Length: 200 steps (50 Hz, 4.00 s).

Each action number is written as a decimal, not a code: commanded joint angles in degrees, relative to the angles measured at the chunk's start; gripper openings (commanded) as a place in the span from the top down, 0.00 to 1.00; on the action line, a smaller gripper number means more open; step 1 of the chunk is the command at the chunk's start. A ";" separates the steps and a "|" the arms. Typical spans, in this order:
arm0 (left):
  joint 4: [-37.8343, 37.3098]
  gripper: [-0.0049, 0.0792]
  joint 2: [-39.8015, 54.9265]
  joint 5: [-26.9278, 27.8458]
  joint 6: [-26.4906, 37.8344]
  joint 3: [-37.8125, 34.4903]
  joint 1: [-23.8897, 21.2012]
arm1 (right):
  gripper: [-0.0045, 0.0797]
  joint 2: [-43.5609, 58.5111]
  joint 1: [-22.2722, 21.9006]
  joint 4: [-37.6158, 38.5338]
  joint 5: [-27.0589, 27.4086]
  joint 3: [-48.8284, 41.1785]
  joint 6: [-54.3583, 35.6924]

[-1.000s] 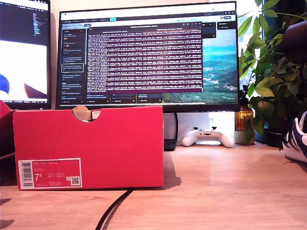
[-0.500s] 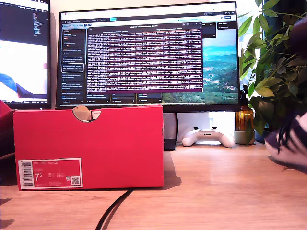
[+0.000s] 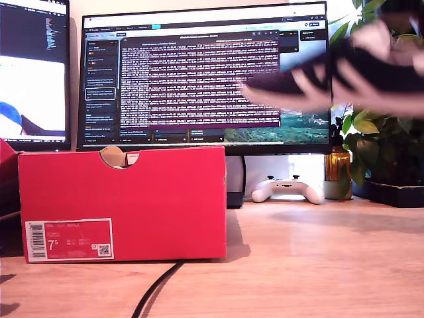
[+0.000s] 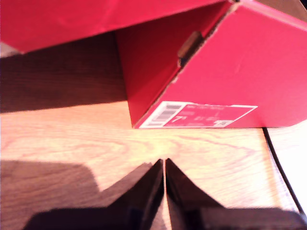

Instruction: Pack the blue shoes by picking the first shoe and placing it inside the red shoebox, left side, then picking and rotating the second shoe and placing it in the shoebox

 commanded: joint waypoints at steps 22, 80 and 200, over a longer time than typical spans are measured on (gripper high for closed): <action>0.42 0.97 0.15 0.04 0.33 -1.73 -0.11 | 0.96 -1.46 6.64 15.85 -5.27 7.10 -48.22; 15.76 0.97 0.15 -11.23 2.91 -1.68 0.00 | 0.96 14.14 20.94 50.42 -5.51 7.32 -68.08; 13.99 0.97 0.15 -11.74 -0.74 -1.70 -0.07 | 0.63 44.09 29.64 41.24 2.67 19.45 -75.28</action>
